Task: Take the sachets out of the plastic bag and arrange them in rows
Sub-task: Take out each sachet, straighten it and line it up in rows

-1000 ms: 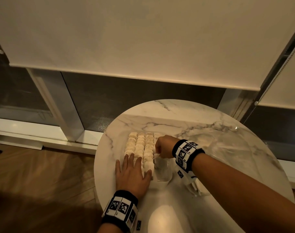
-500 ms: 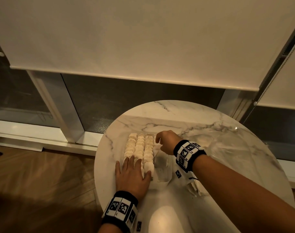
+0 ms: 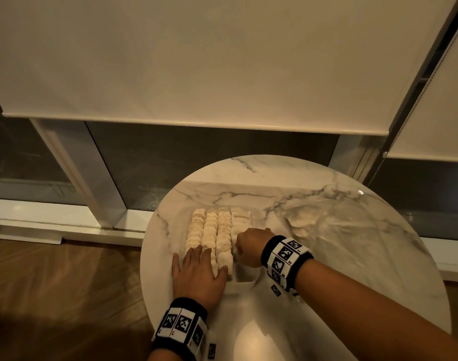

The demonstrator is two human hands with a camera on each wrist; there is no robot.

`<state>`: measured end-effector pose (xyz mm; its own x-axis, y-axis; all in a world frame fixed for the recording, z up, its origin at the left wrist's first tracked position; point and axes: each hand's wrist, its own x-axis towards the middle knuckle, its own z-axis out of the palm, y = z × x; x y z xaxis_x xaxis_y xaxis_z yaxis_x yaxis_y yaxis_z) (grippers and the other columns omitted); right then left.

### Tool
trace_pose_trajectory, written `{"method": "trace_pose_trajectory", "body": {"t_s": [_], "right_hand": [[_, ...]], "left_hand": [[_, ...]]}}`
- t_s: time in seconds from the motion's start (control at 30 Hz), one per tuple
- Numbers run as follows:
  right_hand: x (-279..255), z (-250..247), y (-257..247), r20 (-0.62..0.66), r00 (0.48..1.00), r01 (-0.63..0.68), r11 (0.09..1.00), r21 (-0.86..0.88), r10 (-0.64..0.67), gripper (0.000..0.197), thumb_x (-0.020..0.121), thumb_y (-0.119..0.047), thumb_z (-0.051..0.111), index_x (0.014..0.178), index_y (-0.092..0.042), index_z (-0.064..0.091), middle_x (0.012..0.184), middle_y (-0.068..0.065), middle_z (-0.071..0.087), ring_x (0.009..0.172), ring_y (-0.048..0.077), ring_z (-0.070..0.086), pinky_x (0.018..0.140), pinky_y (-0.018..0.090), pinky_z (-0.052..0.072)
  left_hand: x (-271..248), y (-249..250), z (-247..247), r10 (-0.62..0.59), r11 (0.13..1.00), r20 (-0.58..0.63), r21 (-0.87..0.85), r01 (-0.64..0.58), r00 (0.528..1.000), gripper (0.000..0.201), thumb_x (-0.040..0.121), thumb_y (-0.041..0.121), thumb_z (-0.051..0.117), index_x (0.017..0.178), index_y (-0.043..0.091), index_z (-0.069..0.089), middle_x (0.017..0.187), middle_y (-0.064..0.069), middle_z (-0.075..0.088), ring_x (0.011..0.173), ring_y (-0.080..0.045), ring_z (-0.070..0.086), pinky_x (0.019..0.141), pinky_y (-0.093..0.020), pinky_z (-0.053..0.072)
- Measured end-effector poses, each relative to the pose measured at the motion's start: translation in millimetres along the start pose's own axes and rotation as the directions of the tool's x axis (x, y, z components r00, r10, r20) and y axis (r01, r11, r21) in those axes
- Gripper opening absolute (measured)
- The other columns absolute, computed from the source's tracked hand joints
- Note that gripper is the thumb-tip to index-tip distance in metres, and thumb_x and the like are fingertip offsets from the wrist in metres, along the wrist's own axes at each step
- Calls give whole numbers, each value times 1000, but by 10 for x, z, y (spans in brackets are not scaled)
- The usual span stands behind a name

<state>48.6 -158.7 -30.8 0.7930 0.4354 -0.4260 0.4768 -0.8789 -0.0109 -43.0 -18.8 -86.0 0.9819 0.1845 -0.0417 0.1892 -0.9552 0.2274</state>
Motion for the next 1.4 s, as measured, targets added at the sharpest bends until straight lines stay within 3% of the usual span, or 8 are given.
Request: {"method": "trace_pose_trajectory", "body": {"t_s": [0.4,0.5,0.63,0.83,1.0,1.13,1.27,1.4], "right_hand": [[-67,123,233,-167,985,67,974,218,-31,18,90,-31,56,91,-21,71,99,-1,69,92,24,64,81,34,54],[-194,149,400,-345,939,140,918,371,-4,29,91,-30,56,114,-25,73,116,-6,70,105,14,63,90,27,50],[-458,274,666,-484,857,178,779,601,178,21,93,-25,62,111,-26,73,106,-12,70,94,2,62,77,10,42],[-840,617,1012,-380,807,54,585,809,451,14,88,-18,69,99,-24,74,88,-5,71,78,6,67,73,22,53],[-1017,849,1086,-272,850,-75,615,785,450,18,84,-21,73,101,-23,74,87,-7,70,82,7,65,75,19,51],[-1019,962,1123,-193,897,-181,729,660,397,37,81,-13,66,115,-28,67,109,-4,59,92,8,56,70,9,38],[-964,1058,1184,-97,897,-293,744,601,431,51,86,-11,58,135,-25,57,131,5,52,120,23,54,97,28,46],[-930,1151,1201,-66,880,-351,738,576,470,44,92,-25,57,135,-17,56,130,12,52,120,31,55,101,34,45]], "left_hand": [[4,13,0,-8,1000,-19,-1,8,1000,63,93,62,34,148,31,34,157,7,33,145,-13,27,122,-46,-3],[3,-3,-8,-4,999,-30,-40,3,1000,62,93,61,35,148,32,34,156,8,34,145,-13,27,122,-44,-4],[5,-29,-9,5,987,-77,-163,-17,997,54,90,57,38,139,35,46,144,9,47,137,-14,37,123,-44,4],[21,78,-116,61,980,-203,-172,-97,977,29,93,44,53,117,33,64,118,4,63,116,-21,52,117,-43,25],[-21,432,-107,199,902,-284,-321,-289,938,14,88,33,58,89,27,70,84,6,62,86,-19,54,78,-35,44],[-133,773,-17,355,821,-220,-392,-415,909,12,92,32,57,92,27,68,84,11,60,83,-7,51,76,-25,42],[-208,960,100,437,790,-124,-421,-446,891,18,94,36,55,101,27,68,89,10,62,84,-5,56,75,-24,45],[-191,1175,192,477,829,52,-357,-430,877,30,96,35,51,121,23,62,113,-1,63,105,-18,59,91,-32,49]]}}
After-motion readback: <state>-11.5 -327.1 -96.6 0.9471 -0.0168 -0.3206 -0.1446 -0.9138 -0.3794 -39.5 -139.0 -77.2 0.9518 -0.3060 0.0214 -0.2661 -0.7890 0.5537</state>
